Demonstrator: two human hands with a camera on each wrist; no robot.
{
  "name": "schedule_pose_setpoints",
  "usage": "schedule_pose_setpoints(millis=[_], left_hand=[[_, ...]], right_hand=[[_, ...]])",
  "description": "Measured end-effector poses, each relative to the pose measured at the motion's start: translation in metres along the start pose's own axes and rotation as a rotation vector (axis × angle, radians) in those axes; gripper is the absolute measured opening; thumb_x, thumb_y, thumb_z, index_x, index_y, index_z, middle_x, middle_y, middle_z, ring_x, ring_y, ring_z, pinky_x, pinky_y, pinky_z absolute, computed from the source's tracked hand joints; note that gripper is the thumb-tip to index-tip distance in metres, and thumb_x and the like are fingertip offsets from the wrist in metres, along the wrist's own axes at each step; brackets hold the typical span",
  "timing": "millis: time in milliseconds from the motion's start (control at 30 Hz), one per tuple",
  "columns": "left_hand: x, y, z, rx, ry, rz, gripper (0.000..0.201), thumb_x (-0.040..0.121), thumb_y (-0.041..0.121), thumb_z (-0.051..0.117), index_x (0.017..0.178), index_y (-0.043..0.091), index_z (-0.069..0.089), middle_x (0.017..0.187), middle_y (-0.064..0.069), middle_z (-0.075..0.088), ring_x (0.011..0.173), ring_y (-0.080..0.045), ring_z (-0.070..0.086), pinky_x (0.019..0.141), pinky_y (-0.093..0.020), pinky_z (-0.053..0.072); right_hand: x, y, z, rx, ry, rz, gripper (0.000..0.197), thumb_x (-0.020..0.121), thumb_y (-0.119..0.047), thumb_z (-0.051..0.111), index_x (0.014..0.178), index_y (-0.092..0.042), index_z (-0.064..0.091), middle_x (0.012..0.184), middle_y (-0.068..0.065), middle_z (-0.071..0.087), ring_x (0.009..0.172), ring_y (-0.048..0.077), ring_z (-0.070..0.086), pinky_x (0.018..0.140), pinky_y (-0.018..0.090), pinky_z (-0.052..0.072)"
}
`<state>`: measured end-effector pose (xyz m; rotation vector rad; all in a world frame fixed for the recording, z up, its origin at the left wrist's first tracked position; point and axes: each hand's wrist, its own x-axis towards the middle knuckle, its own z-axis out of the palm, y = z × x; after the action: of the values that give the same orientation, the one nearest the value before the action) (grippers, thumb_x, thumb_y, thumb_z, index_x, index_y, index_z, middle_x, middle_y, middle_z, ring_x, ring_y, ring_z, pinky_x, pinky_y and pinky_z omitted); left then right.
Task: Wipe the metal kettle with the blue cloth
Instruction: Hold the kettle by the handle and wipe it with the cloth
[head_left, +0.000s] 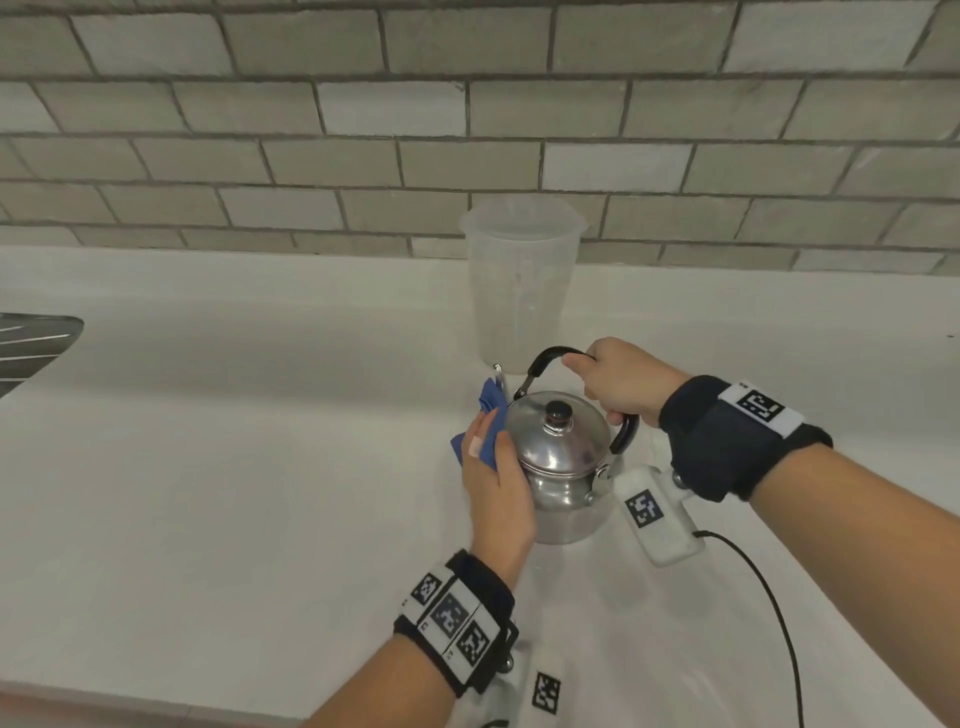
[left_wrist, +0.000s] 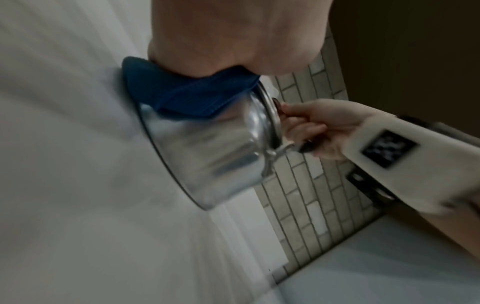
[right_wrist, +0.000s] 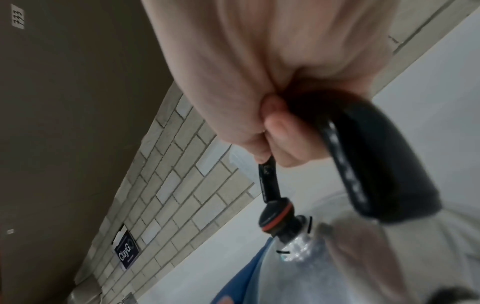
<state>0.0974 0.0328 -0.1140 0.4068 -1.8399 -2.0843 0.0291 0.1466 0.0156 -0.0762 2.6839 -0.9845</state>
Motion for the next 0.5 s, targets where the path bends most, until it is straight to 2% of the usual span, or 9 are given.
schedule_pose_setpoints(millis=[100,200,267,300,367,400,433,500], left_hand=[[-0.017,0.005,0.006,-0.006,0.020,-0.030,0.047,0.097,0.023,0.043,0.144,0.028,0.036,0.152,0.011,0.030,0.143,-0.009,0.028,0.118,-0.029,0.022],[-0.027,0.014,0.008,-0.049,-0.019,-0.123,0.058,0.103,0.009,0.042,0.155,0.020,0.018,0.146,0.020,0.020,0.140,-0.003,0.023,0.111,-0.019,0.017],[-0.028,0.019,0.000,-0.106,-0.052,-0.214,0.055,0.103,0.015,0.043,0.155,0.020,0.025,0.152,0.014,0.026,0.140,-0.009,0.029,0.113,-0.025,0.023],[-0.028,0.023,-0.008,-0.123,-0.065,-0.277,0.050,0.102,0.021,0.043,0.151,0.017,0.034,0.153,0.003,0.037,0.139,-0.018,0.038,0.112,-0.033,0.031],[-0.022,0.034,-0.027,-0.217,-0.054,-0.432,0.042,0.103,0.024,0.041,0.138,0.000,0.047,0.130,-0.019,0.058,0.124,-0.033,0.055,0.095,-0.043,0.046],[-0.018,0.040,-0.038,-0.316,-0.052,-0.503,0.041,0.104,0.022,0.039,0.131,-0.006,0.051,0.121,-0.023,0.060,0.116,-0.033,0.059,0.087,-0.043,0.049],[-0.012,0.042,-0.050,-0.399,-0.055,-0.534,0.041,0.104,0.021,0.037,0.124,-0.011,0.052,0.119,-0.024,0.061,0.110,-0.033,0.061,0.082,-0.041,0.050],[-0.002,0.047,-0.070,-0.516,-0.055,-0.583,0.042,0.102,0.026,0.040,0.116,-0.006,0.062,0.114,-0.023,0.064,0.099,-0.034,0.064,0.079,-0.039,0.051]], right_hand=[[0.001,-0.002,0.001,-0.026,0.010,-0.002,0.038,0.101,-0.029,0.037,0.071,-0.007,0.047,0.083,0.022,0.059,0.042,0.019,0.047,0.055,0.029,0.044],[0.003,-0.001,0.002,-0.053,0.011,-0.009,0.038,0.101,-0.026,0.036,0.068,-0.009,0.045,0.075,0.020,0.055,0.044,0.021,0.048,0.059,0.032,0.045],[0.004,0.001,0.001,-0.051,0.021,-0.016,0.038,0.100,-0.030,0.038,0.072,-0.007,0.046,0.074,0.018,0.055,0.046,0.022,0.048,0.060,0.034,0.046],[0.005,0.002,0.000,-0.057,0.025,-0.029,0.037,0.100,-0.032,0.038,0.076,-0.006,0.047,0.075,0.017,0.055,0.049,0.022,0.047,0.060,0.034,0.045],[0.006,0.005,-0.005,-0.077,0.029,-0.066,0.033,0.099,-0.034,0.039,0.087,-0.005,0.049,0.078,0.013,0.055,0.052,0.020,0.046,0.057,0.032,0.043],[0.006,0.006,-0.007,-0.090,0.027,-0.085,0.032,0.099,-0.035,0.040,0.091,-0.006,0.049,0.078,0.011,0.055,0.053,0.020,0.046,0.055,0.030,0.042],[0.006,0.007,-0.010,-0.105,0.023,-0.105,0.032,0.098,-0.037,0.041,0.093,-0.007,0.050,0.076,0.009,0.054,0.053,0.019,0.046,0.053,0.029,0.041],[0.003,0.009,-0.016,-0.155,0.010,-0.153,0.032,0.098,-0.038,0.042,0.091,-0.009,0.051,0.070,0.005,0.050,0.053,0.018,0.043,0.050,0.026,0.038]])
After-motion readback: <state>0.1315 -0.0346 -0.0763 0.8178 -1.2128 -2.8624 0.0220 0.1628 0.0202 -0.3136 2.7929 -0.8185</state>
